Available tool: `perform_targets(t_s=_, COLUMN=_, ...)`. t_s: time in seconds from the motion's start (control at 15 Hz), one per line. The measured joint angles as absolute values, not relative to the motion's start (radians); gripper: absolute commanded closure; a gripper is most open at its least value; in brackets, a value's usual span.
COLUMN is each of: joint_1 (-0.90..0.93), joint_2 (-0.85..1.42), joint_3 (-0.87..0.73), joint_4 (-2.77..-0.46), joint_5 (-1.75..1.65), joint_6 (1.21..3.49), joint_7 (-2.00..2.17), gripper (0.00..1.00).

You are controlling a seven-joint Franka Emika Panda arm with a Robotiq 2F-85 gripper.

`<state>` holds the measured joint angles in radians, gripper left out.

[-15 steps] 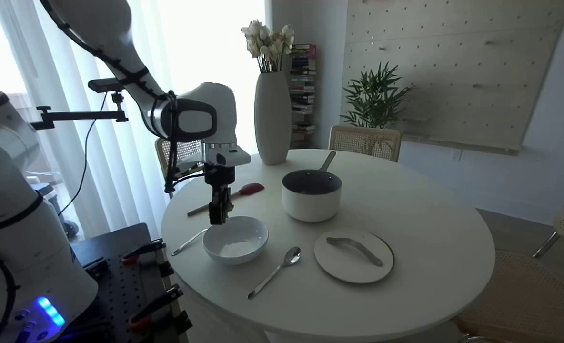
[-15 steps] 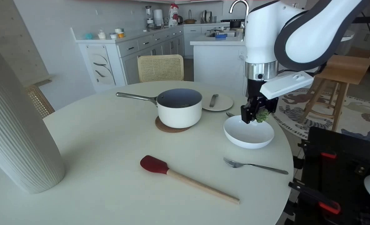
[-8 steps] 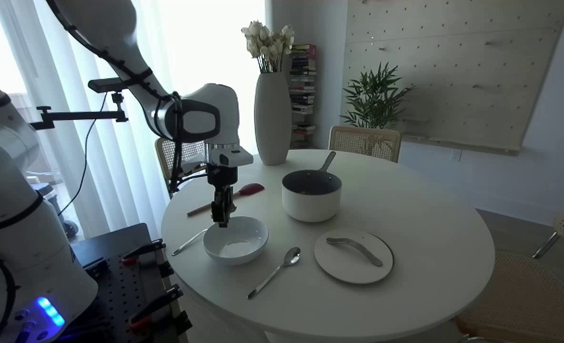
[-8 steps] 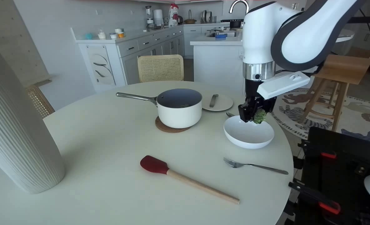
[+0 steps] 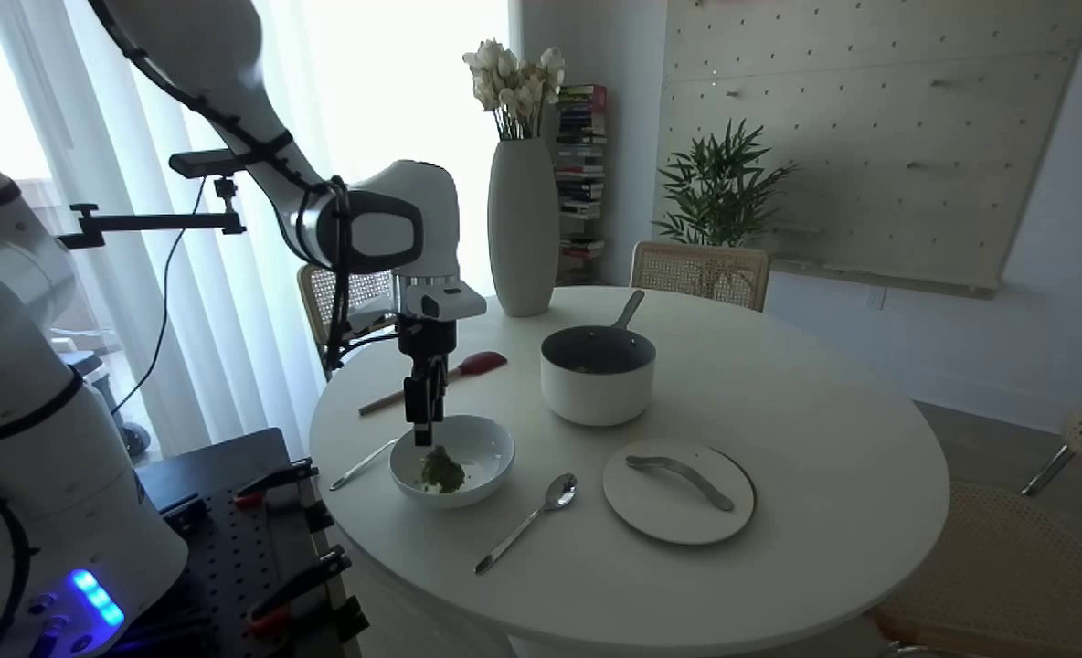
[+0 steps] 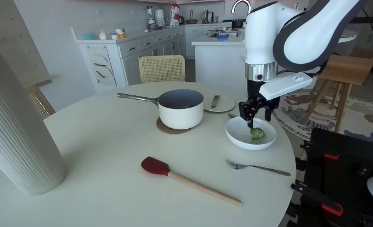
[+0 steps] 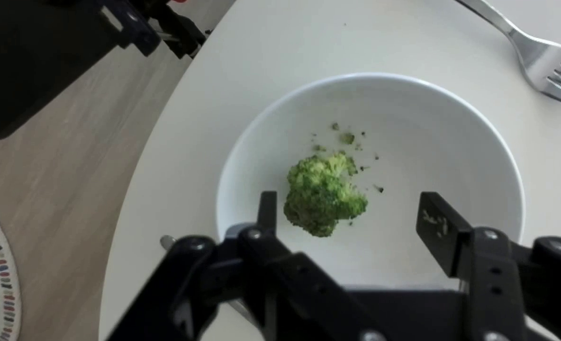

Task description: Remove the lid and pick up the object from the pot and put it in the white bowl

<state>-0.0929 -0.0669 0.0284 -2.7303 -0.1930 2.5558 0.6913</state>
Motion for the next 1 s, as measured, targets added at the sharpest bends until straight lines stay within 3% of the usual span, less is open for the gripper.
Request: perform_targets(t_s=1.0, joint_1=-0.07, joint_2=-0.115, joint_3=0.029, joint_4=-2.724, joint_5=-0.191, joint_6=2.55, joint_7=0.688, gripper=0.0)
